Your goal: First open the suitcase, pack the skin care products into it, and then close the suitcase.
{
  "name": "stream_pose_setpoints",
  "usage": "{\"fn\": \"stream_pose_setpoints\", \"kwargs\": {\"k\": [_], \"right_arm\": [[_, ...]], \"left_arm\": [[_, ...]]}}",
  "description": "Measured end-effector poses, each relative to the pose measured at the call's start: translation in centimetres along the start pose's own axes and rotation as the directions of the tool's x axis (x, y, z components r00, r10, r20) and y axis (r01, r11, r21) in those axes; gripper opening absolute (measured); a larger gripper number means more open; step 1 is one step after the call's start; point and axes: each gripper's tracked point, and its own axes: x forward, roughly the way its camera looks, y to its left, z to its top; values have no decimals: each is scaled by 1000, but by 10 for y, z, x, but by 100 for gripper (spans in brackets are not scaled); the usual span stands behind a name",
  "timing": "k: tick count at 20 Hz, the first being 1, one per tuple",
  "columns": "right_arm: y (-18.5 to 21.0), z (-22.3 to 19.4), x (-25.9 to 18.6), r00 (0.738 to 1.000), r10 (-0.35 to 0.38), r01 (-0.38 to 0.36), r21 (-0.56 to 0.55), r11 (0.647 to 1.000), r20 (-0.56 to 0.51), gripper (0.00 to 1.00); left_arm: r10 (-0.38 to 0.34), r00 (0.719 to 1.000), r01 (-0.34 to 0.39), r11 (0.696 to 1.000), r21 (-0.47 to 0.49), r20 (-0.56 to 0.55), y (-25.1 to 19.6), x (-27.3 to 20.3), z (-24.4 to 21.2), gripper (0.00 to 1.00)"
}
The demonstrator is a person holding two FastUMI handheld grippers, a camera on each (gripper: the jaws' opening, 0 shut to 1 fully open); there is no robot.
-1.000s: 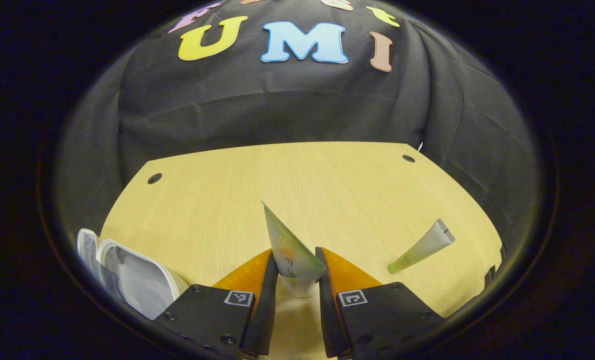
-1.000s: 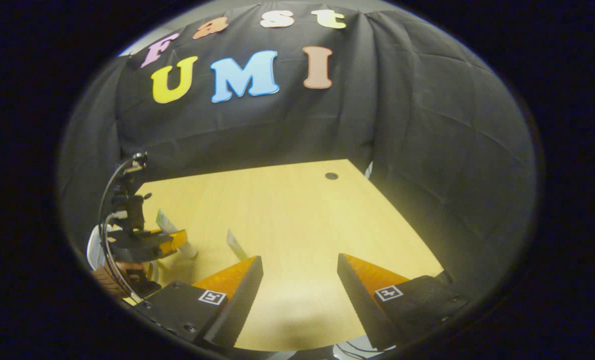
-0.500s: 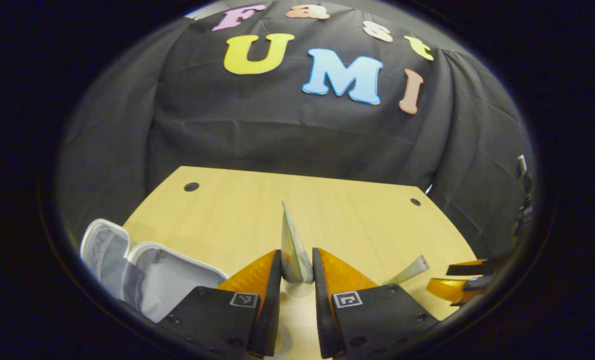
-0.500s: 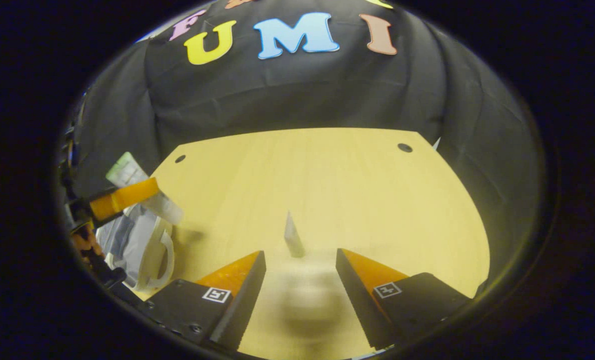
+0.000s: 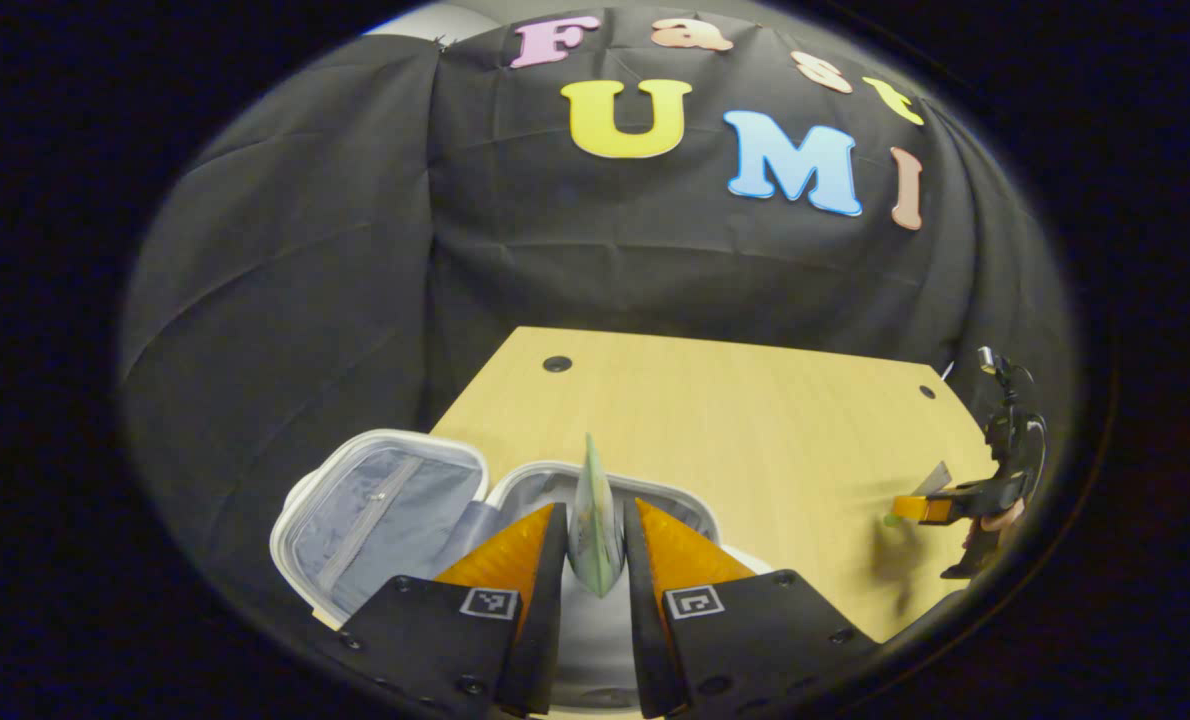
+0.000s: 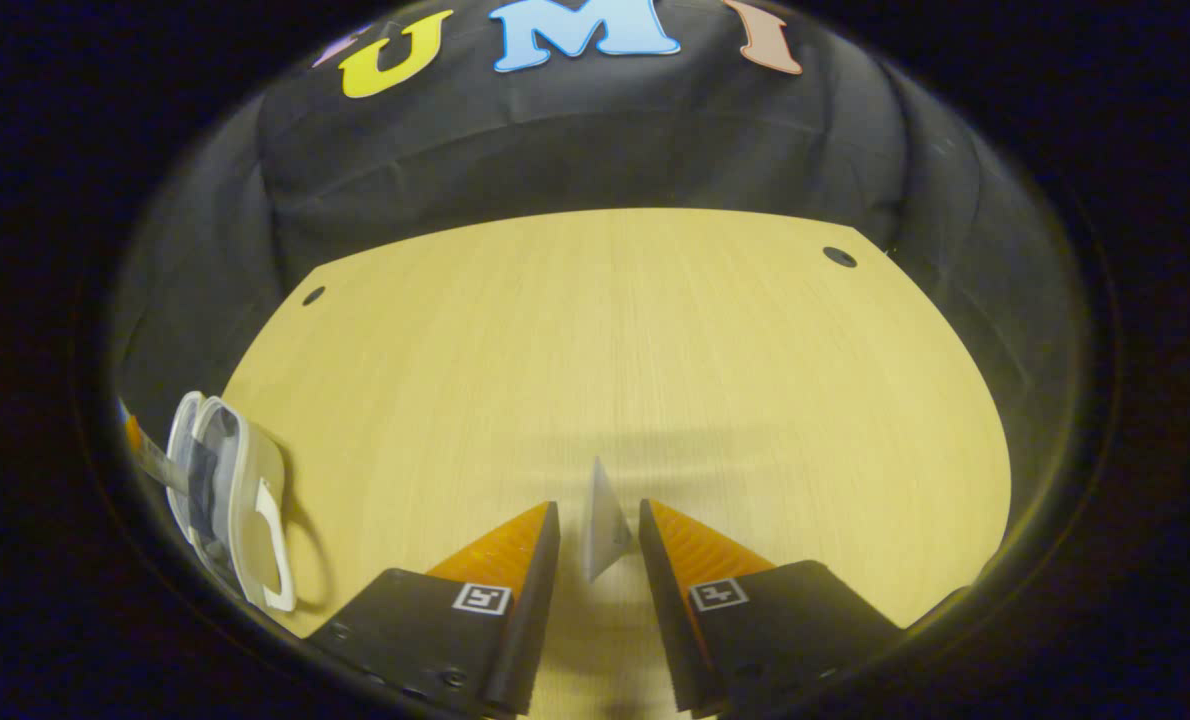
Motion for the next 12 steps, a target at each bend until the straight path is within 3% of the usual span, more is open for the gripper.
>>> {"fn": "stream_pose_setpoints", "kwargs": {"k": [2, 4, 6, 7, 9, 12], "right_arm": [[5, 3, 0, 1000, 7, -7, 20, 1000, 2, 28], [23, 13, -17, 998, 50, -52, 79, 995, 29, 26], [59, 28, -42, 988, 139, -144, 89, 986, 64, 25], [88, 35, -59, 974, 215, -221, 83, 972, 71, 22], [161, 32, -86, 920, 390, -391, 49, 919, 30, 25], [245, 9, -112, 837, 541, -546, -74, 834, -76, 25]], "left_arm": [[-6, 1000, 6, 1000, 5, -16, 9, 4, -5, 39], [1, 998, 0, 1000, 5, -56, 20, 17, -17, 39], [-5, 996, 2, 999, -34, -91, 25, 28, -28, 39], [-4, 995, -1, 999, -54, -100, 29, 30, -32, 41], [-2, 993, -10, 995, -95, -119, 38, 36, -39, 39], [26, 992, -41, 991, -124, -120, 57, 32, -41, 39]]}}
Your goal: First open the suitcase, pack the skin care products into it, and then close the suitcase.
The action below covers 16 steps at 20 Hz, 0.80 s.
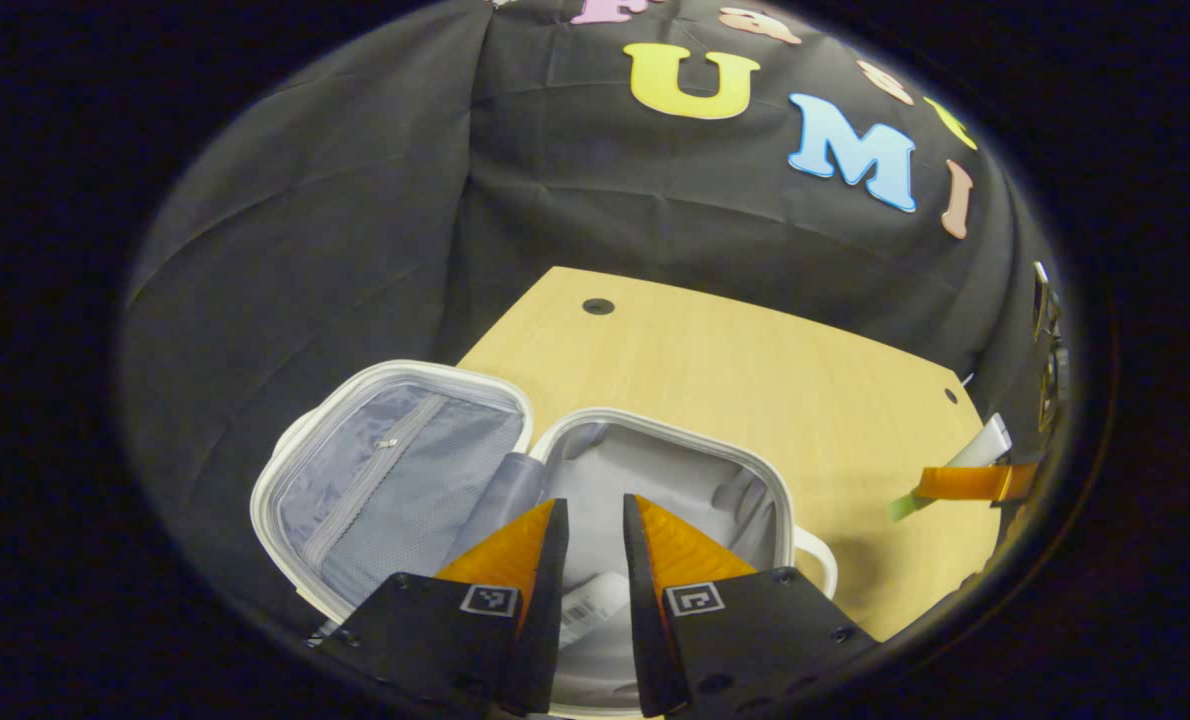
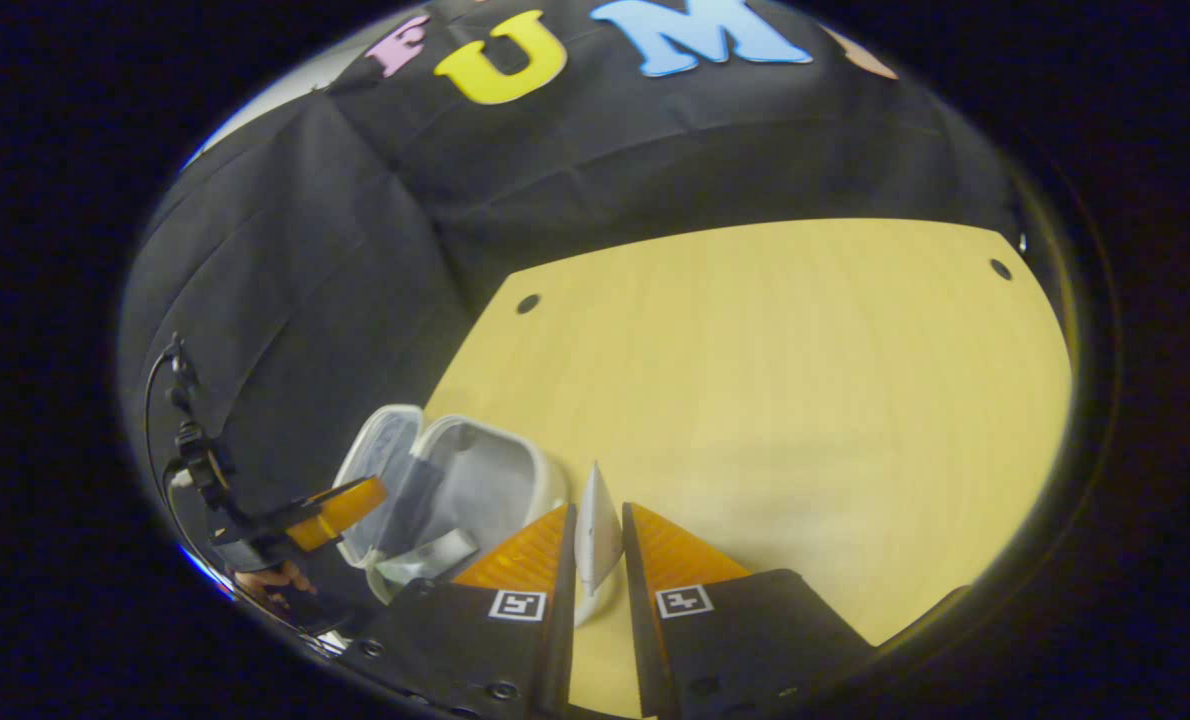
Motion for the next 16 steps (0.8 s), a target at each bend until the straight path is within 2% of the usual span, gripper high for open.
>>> {"fn": "stream_pose_setpoints", "kwargs": {"k": [2, 3, 4, 5, 6, 7, 8, 9, 10, 11, 14, 16], "right_arm": [[40, -20, 22, 995, 65, -70, -62, 996, -81, 25], [50, -33, 34, 989, 75, -87, -86, 993, -126, 21], [58, -43, 43, 985, 79, -95, -102, 990, -156, 25], [63, -51, 54, 979, 85, -106, -106, 989, -183, 21], [63, -53, 60, 975, 81, -105, -107, 989, -205, 28], [58, -57, 59, 974, 68, -93, -108, 990, -218, 30], [48, -54, 59, 975, 37, -63, -111, 992, -221, 46], [42, -49, 56, 975, 29, -54, -106, 993, -222, 52], [38, -42, 55, 977, 27, -48, -92, 995, -211, 76], [31, -33, 51, 981, 17, -33, -79, 996, -195, 70], [8, -9, 48, 987, -12, 2, -61, 998, -160, 71], [-2, -8, 46, 988, -23, 16, -46, 999, -150, 71]], "left_arm": [[19, 1000, -19, 1000, -11, 9, 15, -9, 3, 39], [37, 999, -37, 999, -14, 12, 27, -14, 2, 39], [55, 998, -55, 998, -17, 16, 39, -18, 1, 39], [74, 997, -73, 997, -25, 18, 52, -22, 0, 39], [90, 996, -89, 995, -38, 17, 64, -26, -3, 39], [108, 994, -107, 993, -52, 14, 75, -31, -6, 41], [128, 992, -128, 990, -67, 8, 89, -35, -10, 39], [148, 989, -147, 985, -86, 5, 103, -38, -14, 41], [167, 986, -166, 980, -107, 0, 116, -44, -18, 41], [186, 983, -185, 974, -132, -3, 129, -51, -23, 39], [239, 971, -233, 948, -217, 2, 172, -65, -28, 39], [279, 960, -266, 924, -274, 9, 213, -76, -19, 39]]}}
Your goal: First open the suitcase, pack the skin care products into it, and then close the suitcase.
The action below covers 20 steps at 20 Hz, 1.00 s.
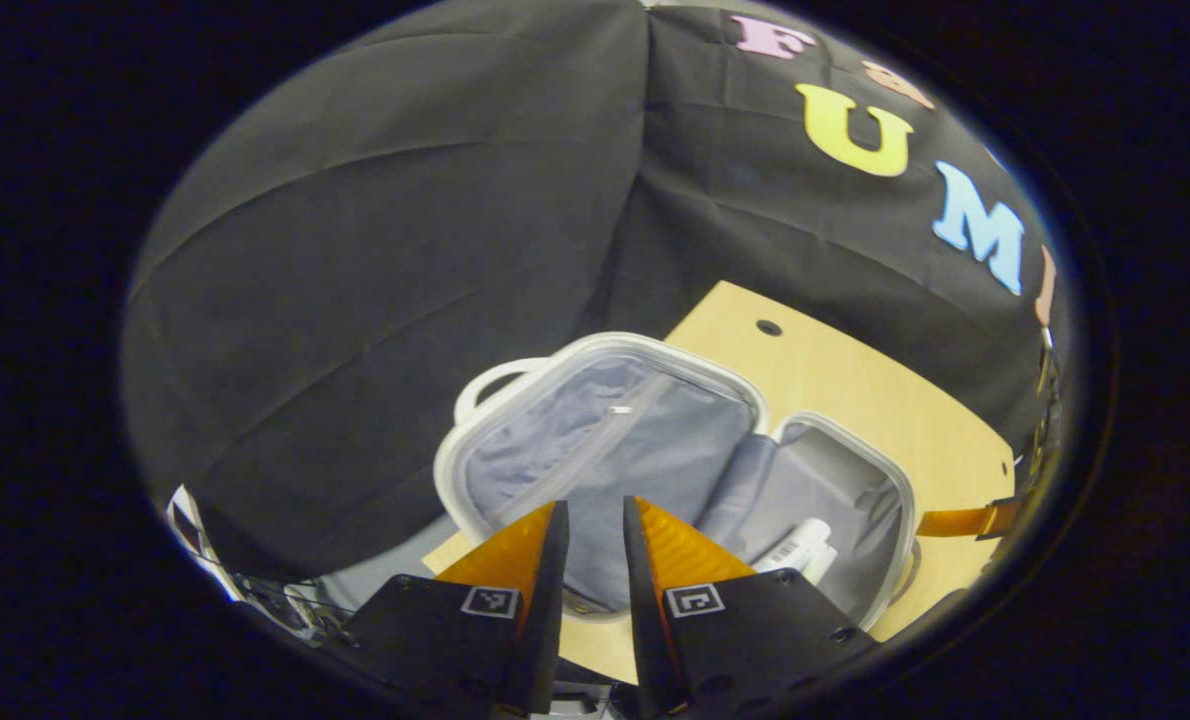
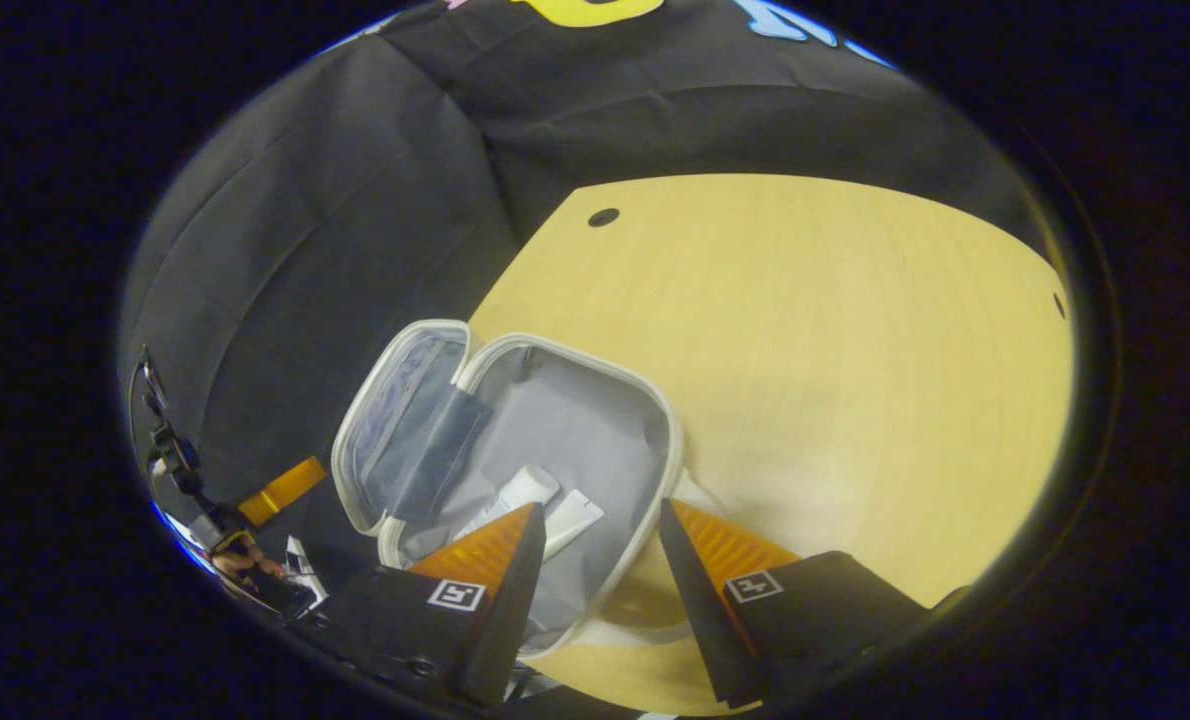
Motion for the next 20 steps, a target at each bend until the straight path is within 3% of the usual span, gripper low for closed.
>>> {"fn": "stream_pose_setpoints", "kwargs": {"k": [3, 6, 7, 10, 11, 12, 13, 15, 16, 17, 20], "right_arm": [[-26, -2, -6, 999, -43, 43, 26, 999, 10, 71], [-49, -15, -15, 996, -87, 86, 94, 992, 0, 71], [-57, -22, -17, 995, -103, 104, 116, 988, -12, 71], [-75, -48, -25, 987, -149, 157, 157, 975, -56, 72], [-81, -53, -30, 984, -164, 173, 165, 971, -64, 72], [-86, -57, -34, 981, -180, 190, 171, 967, -73, 71], [-91, -59, -39, 978, -196, 207, 176, 962, -77, 71], [-98, -61, -46, 973, -217, 228, 183, 956, -80, 71], [-103, -61, -50, 970, -229, 241, 183, 953, -83, 71], [-106, -62, -51, 966, -244, 257, 183, 949, -88, 71], [-115, -68, -58, 957, -268, 285, 180, 942, -111, 72]], "left_arm": [[31, 999, -30, 996, -79, 11, 62, 10, 35, 39], [0, 996, -13, 989, -147, -89, 97, 37, 39, 41], [-28, 992, 5, 983, -182, -120, 102, 48, 37, 46], [-85, 986, 32, 942, -335, -145, 109, 89, 46, 82], [-105, 986, 44, 914, -403, -128, 106, 108, 50, 77], [-109, 987, 41, 887, -460, -122, 108, 122, 56, 82], [-95, 986, 17, 871, -490, -134, 115, 137, 58, 80], [-39, 982, -56, 872, -487, -184, 133, 162, 48, 81], [-46, 979, -58, 867, -494, -197, 130, 175, 46, 77], [-56, 976, -59, 866, -496, -213, 129, 186, 46, 81], [-53, 948, -102, 882, -460, -312, 122, 211, 28, 77]]}}
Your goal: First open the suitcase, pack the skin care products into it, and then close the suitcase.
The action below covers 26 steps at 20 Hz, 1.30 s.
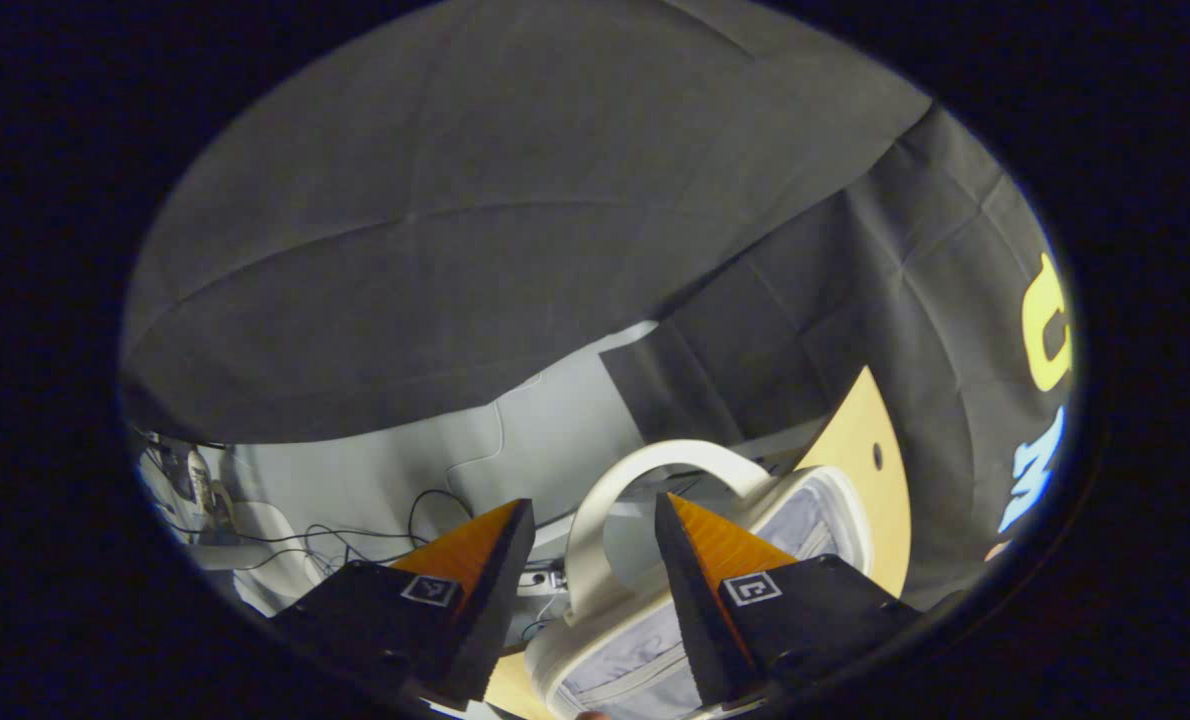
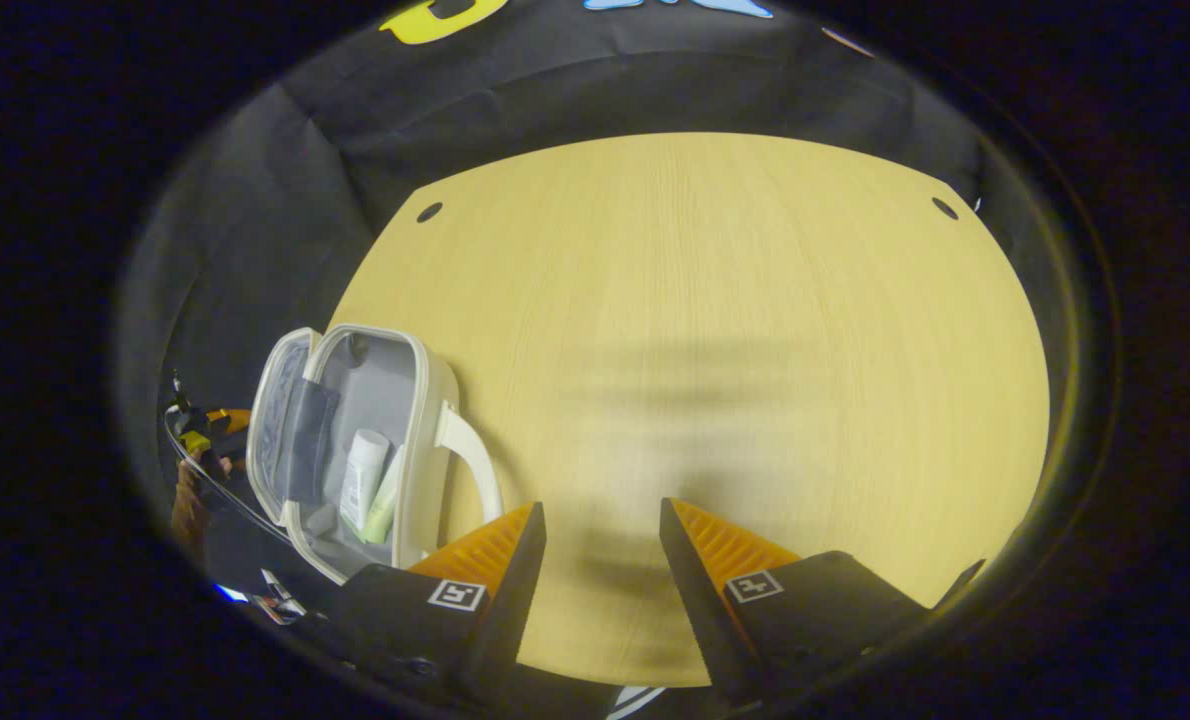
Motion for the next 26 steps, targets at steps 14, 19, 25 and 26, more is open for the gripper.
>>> {"fn": "stream_pose_setpoints", "kwargs": {"k": [14, 19, 25, 26], "right_arm": [[-12, -13, -1, 999, 2, -3, -41, 999, -41, 71], [-16, -14, -2, 999, 7, -8, -32, 999, -36, 71], [-19, -18, -2, 999, 32, -33, -28, 999, -43, 71], [-19, -18, -2, 998, 40, -41, -27, 999, -41, 71]], "left_arm": [[-16, 1000, 17, 997, -77, 14, -5, 13, -1, 22], [-23, 992, 17, 999, 49, 126, -36, -29, 15, 25], [-157, 943, 83, 965, 248, 294, -108, -120, 24, 24], [-176, 933, 91, 959, 269, 313, -120, -137, 20, 24]]}}
